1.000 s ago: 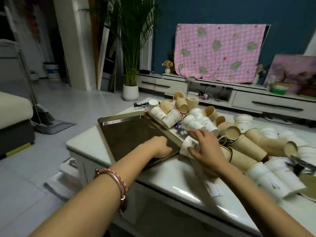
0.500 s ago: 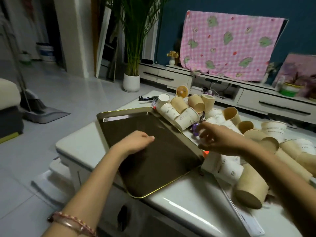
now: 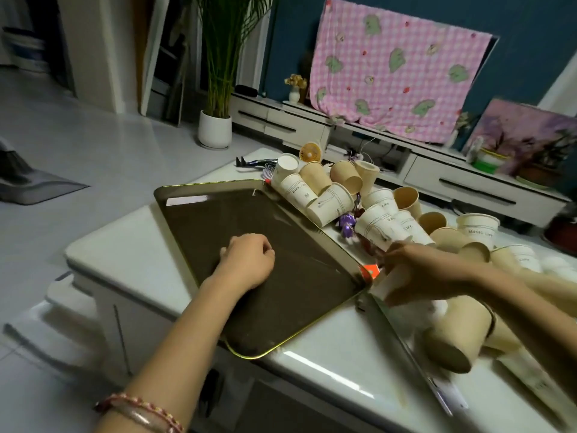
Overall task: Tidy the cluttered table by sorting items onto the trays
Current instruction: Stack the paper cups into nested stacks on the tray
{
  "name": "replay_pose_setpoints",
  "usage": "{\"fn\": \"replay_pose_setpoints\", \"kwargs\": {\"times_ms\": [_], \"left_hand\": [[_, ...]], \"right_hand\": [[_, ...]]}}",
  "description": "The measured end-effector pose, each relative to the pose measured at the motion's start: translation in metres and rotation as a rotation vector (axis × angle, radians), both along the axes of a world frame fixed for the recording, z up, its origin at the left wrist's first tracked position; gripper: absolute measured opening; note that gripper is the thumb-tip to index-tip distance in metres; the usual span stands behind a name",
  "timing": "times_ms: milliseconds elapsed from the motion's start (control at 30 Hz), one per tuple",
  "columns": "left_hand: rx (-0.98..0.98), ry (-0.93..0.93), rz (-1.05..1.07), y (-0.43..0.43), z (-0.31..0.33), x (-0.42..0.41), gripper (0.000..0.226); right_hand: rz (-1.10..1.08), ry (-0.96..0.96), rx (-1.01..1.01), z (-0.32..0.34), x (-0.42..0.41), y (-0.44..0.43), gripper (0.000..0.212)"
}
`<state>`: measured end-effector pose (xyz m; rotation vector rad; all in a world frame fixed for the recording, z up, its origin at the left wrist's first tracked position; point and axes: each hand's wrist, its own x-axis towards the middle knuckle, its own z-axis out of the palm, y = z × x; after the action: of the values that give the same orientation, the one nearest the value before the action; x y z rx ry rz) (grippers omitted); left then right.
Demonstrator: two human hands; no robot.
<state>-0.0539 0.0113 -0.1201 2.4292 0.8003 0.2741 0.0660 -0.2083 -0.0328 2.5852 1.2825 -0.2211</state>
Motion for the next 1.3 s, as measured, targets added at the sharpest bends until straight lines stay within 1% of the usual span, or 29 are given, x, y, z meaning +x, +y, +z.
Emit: {"fn": "replay_pose_setpoints", "kwargs": {"times_ms": [67,100,133,167,200,267,300,367,433,500,667,767,800,867,933,967,1033,1067,1133,1200,1233,1300], "left_hand": [[0.192,-0.005,0.128,0.012,0.0,-0.005,0.04],[0.284,0.006,0.217,0.021,-0.001,-0.008,0.052],[0.315,0.024,0.305,0.029,-0.003,-0.013,0.064],[0.275,0.038,0.378,0.037,-0.004,-0.019,0.073],[0.186,0.046,0.422,0.041,-0.006,-0.023,0.076],[0.01,0.013,0.442,0.043,-0.01,-0.029,0.069],[-0.034,-0.027,0.436,0.042,-0.011,-0.031,0.063],[-0.043,-0.117,0.427,0.038,-0.012,-0.034,0.056],[-0.05,-0.175,0.437,0.03,-0.014,-0.037,0.057],[-0.067,-0.197,0.469,0.017,-0.016,-0.041,0.059],[-0.029,-0.152,0.473,-0.021,-0.025,-0.042,0.063],[-0.007,-0.092,0.501,-0.029,-0.026,-0.038,0.063],[0.004,-0.078,0.52,-0.029,-0.025,-0.037,0.062],[0.014,-0.07,0.558,-0.023,-0.024,-0.036,0.06],[-0.002,-0.079,0.573,-0.012,-0.023,-0.035,0.062],[-0.025,-0.088,0.575,-0.007,-0.023,-0.034,0.068],[-0.079,-0.121,0.585,0.001,-0.021,-0.032,0.081],[-0.094,-0.145,0.601,0.005,-0.021,-0.031,0.084],[-0.088,-0.185,0.622,0.01,-0.021,-0.029,0.087],[-0.048,-0.207,0.613,0.015,-0.022,-0.026,0.087],[-0.033,-0.211,0.604,0.018,-0.023,-0.025,0.085],[-0.028,-0.209,0.599,0.023,-0.024,-0.022,0.08]], "right_hand": [[0.0,-0.054,0.097,0.021,-0.003,0.005,0.035],[0.007,-0.056,0.185,0.031,-0.004,0.01,0.036],[0.015,-0.015,0.287,0.038,-0.007,0.016,0.042],[0.035,0.055,0.387,0.042,-0.012,0.027,0.049],[0.062,0.13,0.467,0.043,-0.018,0.04,0.054],[0.117,0.233,0.577,0.033,-0.025,0.069,0.055],[0.13,0.269,0.624,0.025,-0.027,0.085,0.053],[0.162,0.329,0.686,0.013,-0.03,0.116,0.048],[0.179,0.352,0.71,0.003,-0.033,0.143,0.05],[0.193,0.336,0.716,-0.007,-0.036,0.165,0.05],[0.279,0.154,0.674,-0.039,-0.054,0.213,0.033],[0.328,0.037,0.555,-0.056,-0.064,0.243,0.029],[0.337,0.03,0.522,-0.06,-0.066,0.251,0.031],[0.352,0.056,0.522,-0.06,-0.07,0.26,0.033],[0.367,0.114,0.604,-0.055,-0.067,0.254,0.038],[0.362,0.152,0.67,-0.052,-0.062,0.247,0.041],[0.28,0.189,0.806,-0.043,-0.04,0.227,0.047],[0.192,0.158,0.855,-0.039,-0.024,0.214,0.05],[-0.066,-0.016,0.904,-0.033,0.014,0.184,0.056],[-0.316,-0.199,0.849,-0.032,0.049,0.155,0.057],[-0.378,-0.24,0.791,-0.034,0.063,0.144,0.056],[-0.405,-0.2,0.714,-0.04,0.081,0.135,0.05]]}}
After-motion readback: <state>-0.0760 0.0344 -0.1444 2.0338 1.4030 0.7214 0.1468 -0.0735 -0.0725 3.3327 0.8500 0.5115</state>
